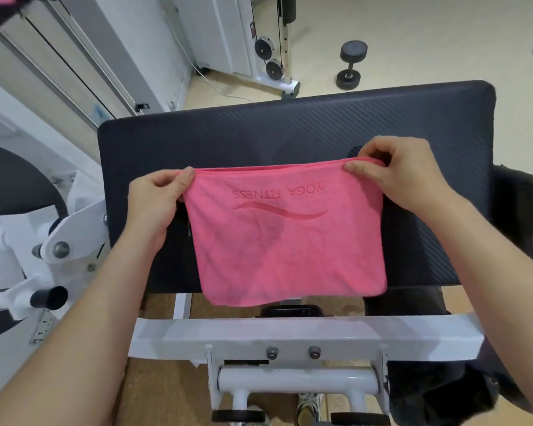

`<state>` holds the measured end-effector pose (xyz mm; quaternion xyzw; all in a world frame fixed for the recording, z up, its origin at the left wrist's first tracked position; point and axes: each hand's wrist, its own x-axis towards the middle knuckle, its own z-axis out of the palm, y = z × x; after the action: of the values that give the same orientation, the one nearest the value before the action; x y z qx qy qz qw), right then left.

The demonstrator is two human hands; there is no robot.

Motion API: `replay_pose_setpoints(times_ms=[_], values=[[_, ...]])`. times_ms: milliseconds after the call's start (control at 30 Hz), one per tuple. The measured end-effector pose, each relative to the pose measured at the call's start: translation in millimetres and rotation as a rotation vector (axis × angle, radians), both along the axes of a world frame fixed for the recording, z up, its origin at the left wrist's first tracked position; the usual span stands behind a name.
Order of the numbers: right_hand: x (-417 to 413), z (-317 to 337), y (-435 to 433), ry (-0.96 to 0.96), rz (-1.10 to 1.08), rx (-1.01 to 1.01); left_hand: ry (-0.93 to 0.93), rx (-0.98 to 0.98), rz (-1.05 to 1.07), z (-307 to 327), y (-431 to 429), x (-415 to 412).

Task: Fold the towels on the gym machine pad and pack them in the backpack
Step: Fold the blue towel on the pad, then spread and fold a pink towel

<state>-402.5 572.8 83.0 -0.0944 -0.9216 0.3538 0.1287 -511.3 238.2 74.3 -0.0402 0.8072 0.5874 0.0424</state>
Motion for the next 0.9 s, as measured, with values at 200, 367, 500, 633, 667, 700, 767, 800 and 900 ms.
replay_pose_setpoints(times_ms=[200, 367, 500, 633, 667, 700, 767, 800, 900], values=[[-9.9, 24.4, 15.5, -0.179, 0.09, -0.213, 0.074, -0.076, 0.015, 8.3, 1.2, -15.3], [-22.0, 32.5, 20.0, -0.245, 0.042, -0.2, 0.127, -0.097, -0.001, 5.1, -1.1, -29.7], [-42.4, 42.2, 20.0, -0.201, -0.016, -0.198, 0.232, -0.156, 0.02, 13.3, 6.9, -45.5], [-72.3, 45.8, 20.1, -0.101, -0.098, -0.128, 0.262, -0.285, 0.004, 25.3, 17.0, -74.3], [-77.7, 44.7, 19.2, -0.075, -0.114, -0.107, 0.274, -0.329, 0.009, 26.8, 19.8, -79.4], [-82.2, 42.4, 18.8, -0.053, -0.128, -0.092, 0.294, -0.368, 0.027, 27.6, 22.3, -83.0], [-87.0, 37.3, 16.2, -0.003, -0.157, -0.067, 0.339, -0.38, 0.092, 27.0, 26.6, -87.9], [-87.4, 34.0, 13.6, 0.03, -0.177, -0.031, 0.357, -0.366, 0.125, 26.3, 28.0, -89.7], [-84.1, 19.3, 2.8, 0.131, -0.267, 0.143, 0.403, -0.354, 0.169, 20.5, 31.1, -91.9]])
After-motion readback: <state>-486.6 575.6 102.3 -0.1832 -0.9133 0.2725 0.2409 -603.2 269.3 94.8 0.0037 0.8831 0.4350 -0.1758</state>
